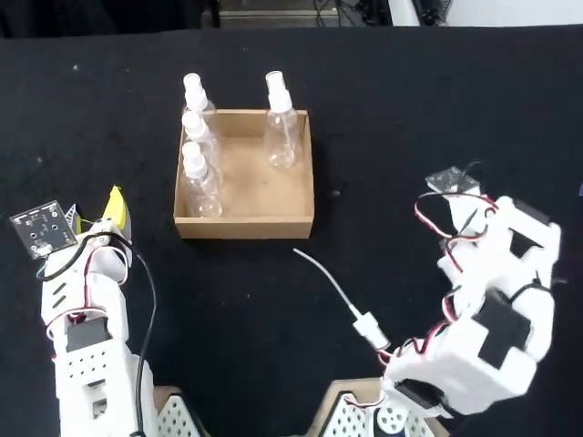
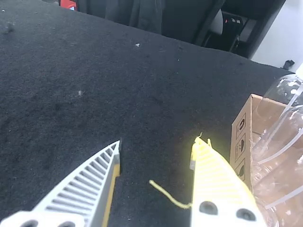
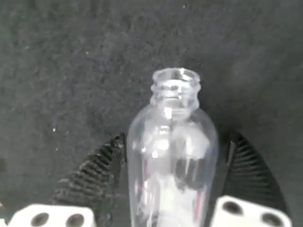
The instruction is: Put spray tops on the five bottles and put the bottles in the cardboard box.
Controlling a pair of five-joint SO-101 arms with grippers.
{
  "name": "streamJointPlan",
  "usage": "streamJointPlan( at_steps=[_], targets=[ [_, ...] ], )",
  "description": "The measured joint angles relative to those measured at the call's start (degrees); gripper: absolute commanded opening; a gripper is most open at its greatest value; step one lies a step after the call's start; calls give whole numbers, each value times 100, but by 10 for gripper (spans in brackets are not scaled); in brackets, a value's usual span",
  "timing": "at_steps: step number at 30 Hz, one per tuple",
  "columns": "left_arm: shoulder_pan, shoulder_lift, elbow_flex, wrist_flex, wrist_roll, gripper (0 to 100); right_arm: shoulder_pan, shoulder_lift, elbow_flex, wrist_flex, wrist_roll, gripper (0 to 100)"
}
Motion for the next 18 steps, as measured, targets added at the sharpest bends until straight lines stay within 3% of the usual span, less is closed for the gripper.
streamJointPlan(
  at_steps=[5,18],
  targets=[
    [0,0,0,0,0,223,26,26,-466,229,-123,5],
    [114,0,0,35,-44,223,26,26,-2945,2092,-1363,10]
  ],
)
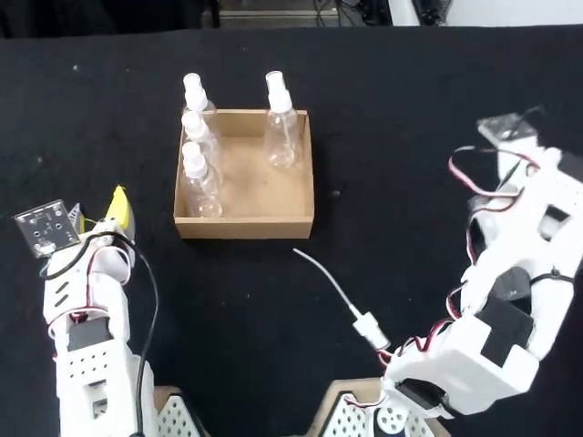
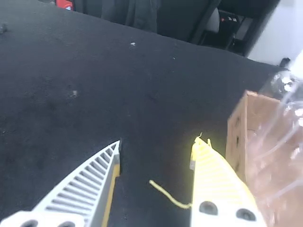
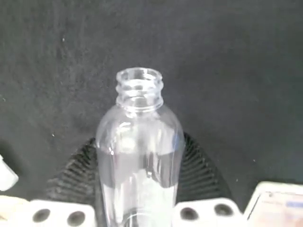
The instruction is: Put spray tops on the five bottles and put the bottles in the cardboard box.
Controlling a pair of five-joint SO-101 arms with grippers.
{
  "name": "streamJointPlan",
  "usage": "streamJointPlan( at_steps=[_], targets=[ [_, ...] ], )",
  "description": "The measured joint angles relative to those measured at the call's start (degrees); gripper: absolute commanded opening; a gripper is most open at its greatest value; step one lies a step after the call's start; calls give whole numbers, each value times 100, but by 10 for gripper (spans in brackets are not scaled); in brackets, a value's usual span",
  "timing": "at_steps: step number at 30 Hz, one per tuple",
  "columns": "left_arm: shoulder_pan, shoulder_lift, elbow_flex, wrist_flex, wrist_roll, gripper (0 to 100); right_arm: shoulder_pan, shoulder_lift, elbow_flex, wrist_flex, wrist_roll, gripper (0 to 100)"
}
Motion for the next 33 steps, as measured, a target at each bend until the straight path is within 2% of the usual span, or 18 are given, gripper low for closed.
streamJointPlan(
  at_steps=[3,6,11,15,18,23,26,28,33],
  targets=[
    [193,0,-149,607,-404,223,0,0,-325,79,-492,10],
    [369,0,-765,1644,-782,223,0,-62,-360,88,-774,10],
    [440,0,-2207,3552,-1336,223,9,-712,-290,-132,-853,10],
    [440,0,-3437,4774,-1714,223,176,-1240,176,-519,-853,11],
    [334,0,-4343,5240,-1916,223,466,-1574,571,-738,-853,11],
    [431,0,-5749,5398,-1969,223,949,-2057,923,-976,-853,11],
    [897,-53,-6453,5433,-1969,223,1292,-2242,976,-1011,-853,11],
    [1442,-62,-6769,5433,-1969,223,1538,-2303,976,-1011,-853,11],
    [3543,-62,-6585,5433,-2242,223,2251,-2303,976,-1099,-853,11]
  ],
)
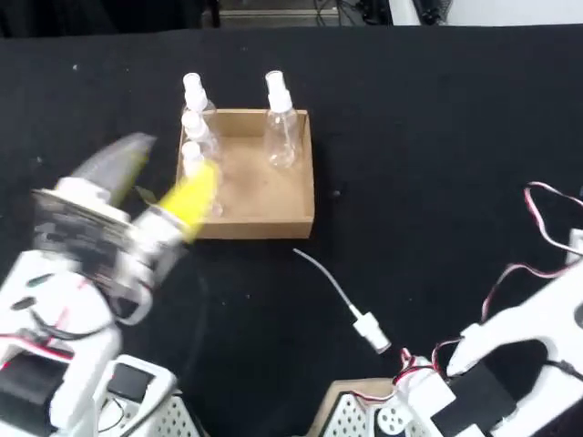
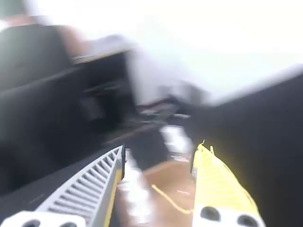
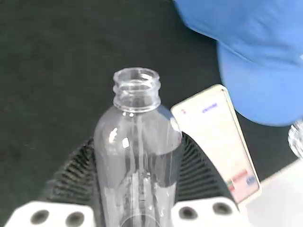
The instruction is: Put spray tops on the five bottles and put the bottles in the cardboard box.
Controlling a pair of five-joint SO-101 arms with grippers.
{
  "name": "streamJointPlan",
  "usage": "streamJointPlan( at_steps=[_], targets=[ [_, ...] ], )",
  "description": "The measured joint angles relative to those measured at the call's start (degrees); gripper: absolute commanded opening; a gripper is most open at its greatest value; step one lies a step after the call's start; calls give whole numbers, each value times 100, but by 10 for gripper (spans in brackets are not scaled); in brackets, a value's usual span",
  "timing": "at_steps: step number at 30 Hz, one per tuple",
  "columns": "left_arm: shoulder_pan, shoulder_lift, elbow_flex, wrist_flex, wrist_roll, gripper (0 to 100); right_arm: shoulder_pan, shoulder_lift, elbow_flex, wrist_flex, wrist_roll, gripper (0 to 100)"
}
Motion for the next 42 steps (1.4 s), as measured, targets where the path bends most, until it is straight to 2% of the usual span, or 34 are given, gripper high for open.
streamJointPlan(
  at_steps=[3,6,11,14,20,33,42],
  targets=[
    [1407,18,659,-88,-290,223,378,0,0,-246,0,11],
    [2435,53,1758,-607,-501,223,738,0,0,-396,0,11],
    [3059,70,3780,-2303,-519,223,1169,0,0,-431,352,11],
    [3332,378,4387,-3051,-519,223,1327,35,0,-431,413,11],
    [3859,1846,4273,-3490,-519,223,1363,888,-343,-431,422,11],
    [4686,5670,2321,-3525,-571,223,1705,1635,-923,-431,642,11],
    [4721,6910,1310,-3525,-571,229,1741,1837,-923,-431,897,11]
  ],
)
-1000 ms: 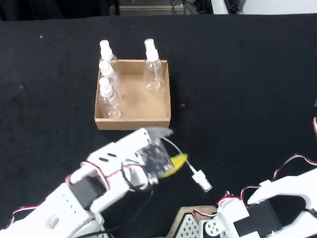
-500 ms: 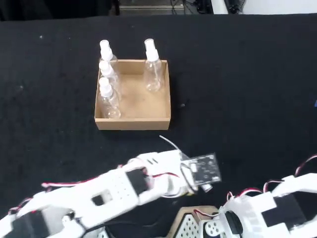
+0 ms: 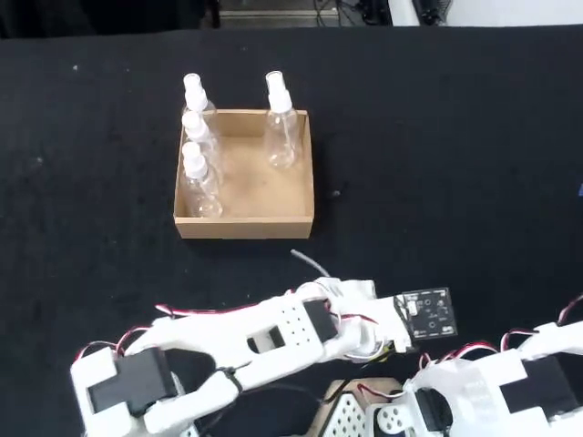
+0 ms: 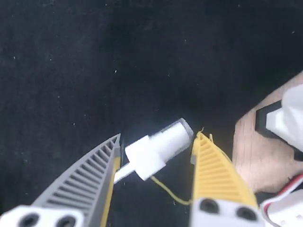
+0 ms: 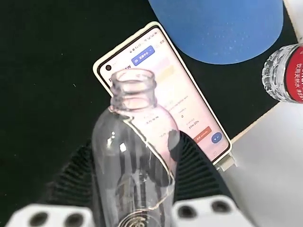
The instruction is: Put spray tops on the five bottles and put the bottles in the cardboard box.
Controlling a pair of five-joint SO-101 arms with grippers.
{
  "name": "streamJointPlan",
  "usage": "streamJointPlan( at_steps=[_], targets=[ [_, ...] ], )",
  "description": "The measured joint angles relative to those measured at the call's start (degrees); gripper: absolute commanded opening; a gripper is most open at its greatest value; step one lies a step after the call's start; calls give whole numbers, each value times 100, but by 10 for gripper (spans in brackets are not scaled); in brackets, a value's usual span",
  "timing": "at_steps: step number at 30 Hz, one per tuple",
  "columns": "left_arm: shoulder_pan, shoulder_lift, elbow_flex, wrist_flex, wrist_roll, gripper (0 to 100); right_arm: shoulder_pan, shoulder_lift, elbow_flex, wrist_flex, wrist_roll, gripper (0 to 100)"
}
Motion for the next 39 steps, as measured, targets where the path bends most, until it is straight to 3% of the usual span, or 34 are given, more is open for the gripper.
streamJointPlan(
  at_steps=[5,11,16,23,32,39],
  targets=[
    [0,281,-18,79,-387,223,0,0,0,-35,0,11],
    [0,404,-413,1125,-1116,223,0,0,0,-35,0,11],
    [0,413,-527,1363,-1160,215,0,0,0,-35,0,11],
    [167,413,-527,1415,-1152,24,9,0,0,-35,0,11],
    [237,413,-527,1503,-1152,46,26,0,0,-35,0,11],
    [141,-176,-738,2971,-1143,46,-308,0,-193,484,0,11]
  ],
)
